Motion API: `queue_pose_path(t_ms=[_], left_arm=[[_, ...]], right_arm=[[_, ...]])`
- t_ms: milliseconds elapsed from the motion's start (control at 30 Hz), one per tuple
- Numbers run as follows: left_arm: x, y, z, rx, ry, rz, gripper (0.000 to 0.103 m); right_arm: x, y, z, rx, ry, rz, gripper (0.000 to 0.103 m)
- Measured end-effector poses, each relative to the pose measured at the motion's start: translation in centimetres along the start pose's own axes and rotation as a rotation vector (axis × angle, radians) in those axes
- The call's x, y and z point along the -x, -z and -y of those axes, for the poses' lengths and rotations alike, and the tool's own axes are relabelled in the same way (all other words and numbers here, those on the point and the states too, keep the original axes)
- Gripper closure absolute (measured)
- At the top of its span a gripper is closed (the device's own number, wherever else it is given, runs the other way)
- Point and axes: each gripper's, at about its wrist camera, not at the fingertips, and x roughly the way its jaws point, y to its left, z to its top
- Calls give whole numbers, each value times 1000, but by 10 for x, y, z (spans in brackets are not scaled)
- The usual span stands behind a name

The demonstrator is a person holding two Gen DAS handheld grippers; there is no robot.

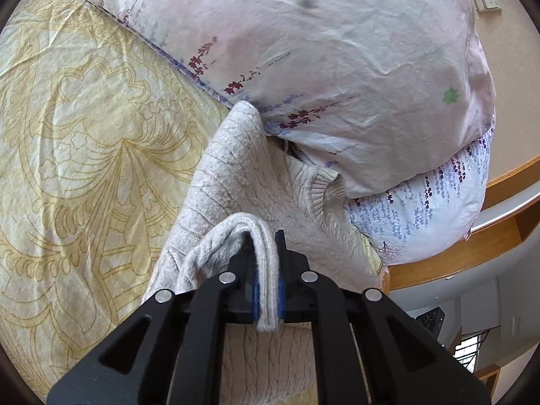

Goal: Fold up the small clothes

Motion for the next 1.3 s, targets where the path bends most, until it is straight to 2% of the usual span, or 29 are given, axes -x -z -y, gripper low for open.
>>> queue_pose_path(t_ms=[100, 200, 300, 367, 433, 533, 600, 733, 833, 1000, 1067, 1100, 1167, 1200, 1267, 1300], left_arm=[[-1, -1, 0, 3, 4, -12, 94], [-4, -5, -2, 26, 26, -28, 94], [-6, -14, 1, 42, 62, -22, 95], [-8, -23, 3, 60, 82, -7, 95], [-12, -33, -1, 100, 78, 25, 95], [-24, -41, -19, 222, 57, 46, 95], [-32, -41, -24, 276, 67, 38, 95], [-36, -46, -15, 239, 61, 41, 94], [-43, -52, -15, 259, 68, 33, 91], [-53, -59, -8, 229, 58, 30, 84], [-55, -61, -5, 222, 66, 30, 75], [-56, -62, -4, 218, 74, 29, 71], [-54, -63, 1, 207, 93, 24, 53], [-51, -63, 6, 185, 91, 28, 48], [-38, -64, 16, 120, 61, 47, 29], [-31, -63, 20, 84, 44, 60, 27]], right_arm=[[5, 1, 1, -7, -16, -16, 93], [6, -1, -6, 38, -36, -31, 94], [9, -14, -14, 26, -78, 11, 94], [10, -28, -12, -40, -135, 48, 94], [3, -38, -3, -135, -157, 66, 94], [-20, -44, 14, -235, -93, 25, 94], [-29, -43, 20, -280, -88, 8, 94], [-31, -49, 21, -311, -105, 15, 94], [-34, -54, 30, -393, -132, 15, 92], [-39, -58, 35, -434, -165, 33, 80], [-36, -61, 36, -451, -189, 47, 66], [-33, -62, 36, -451, -192, 57, 64], [-21, -63, 34, -435, -176, 68, 59], [-14, -64, 31, -409, -149, 88, 58], [9, -63, 27, -323, -65, 146, 53], [19, -60, 27, -281, -25, 159, 53]])
